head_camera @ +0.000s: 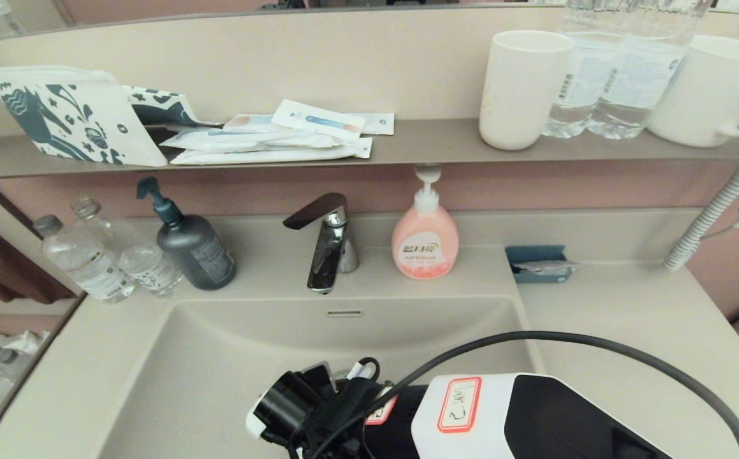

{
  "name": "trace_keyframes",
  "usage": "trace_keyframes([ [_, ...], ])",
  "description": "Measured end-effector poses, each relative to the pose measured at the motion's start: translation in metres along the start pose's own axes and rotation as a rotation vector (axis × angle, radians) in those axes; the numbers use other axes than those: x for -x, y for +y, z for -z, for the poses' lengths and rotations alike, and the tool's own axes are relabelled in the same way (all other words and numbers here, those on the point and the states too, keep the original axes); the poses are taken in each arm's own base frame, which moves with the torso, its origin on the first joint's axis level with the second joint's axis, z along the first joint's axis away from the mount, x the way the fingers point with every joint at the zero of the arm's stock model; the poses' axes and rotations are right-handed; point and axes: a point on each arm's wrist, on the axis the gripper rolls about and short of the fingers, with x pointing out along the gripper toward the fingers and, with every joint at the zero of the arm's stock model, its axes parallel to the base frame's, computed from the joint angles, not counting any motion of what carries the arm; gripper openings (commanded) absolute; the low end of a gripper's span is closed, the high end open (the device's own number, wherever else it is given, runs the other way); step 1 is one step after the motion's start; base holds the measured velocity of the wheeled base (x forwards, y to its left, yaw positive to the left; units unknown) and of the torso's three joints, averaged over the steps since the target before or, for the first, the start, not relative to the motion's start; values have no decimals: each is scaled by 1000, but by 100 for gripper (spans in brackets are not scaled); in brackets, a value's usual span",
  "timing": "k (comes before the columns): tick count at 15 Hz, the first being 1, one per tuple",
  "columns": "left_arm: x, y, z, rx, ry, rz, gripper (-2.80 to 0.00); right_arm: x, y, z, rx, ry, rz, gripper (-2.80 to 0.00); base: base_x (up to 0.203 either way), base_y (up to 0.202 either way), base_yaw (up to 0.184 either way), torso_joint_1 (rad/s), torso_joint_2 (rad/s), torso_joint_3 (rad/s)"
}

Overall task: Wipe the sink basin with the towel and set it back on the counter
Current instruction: Wipe the sink

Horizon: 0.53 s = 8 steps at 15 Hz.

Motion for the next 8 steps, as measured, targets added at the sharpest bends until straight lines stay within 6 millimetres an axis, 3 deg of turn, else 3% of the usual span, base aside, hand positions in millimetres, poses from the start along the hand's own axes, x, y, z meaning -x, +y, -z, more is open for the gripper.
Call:
trace_keyframes([
  [8, 0, 0, 0, 0, 0, 0, -280, -5, -1, -26, -47, -235, -1, -280, 0, 0, 0, 0, 0, 0],
])
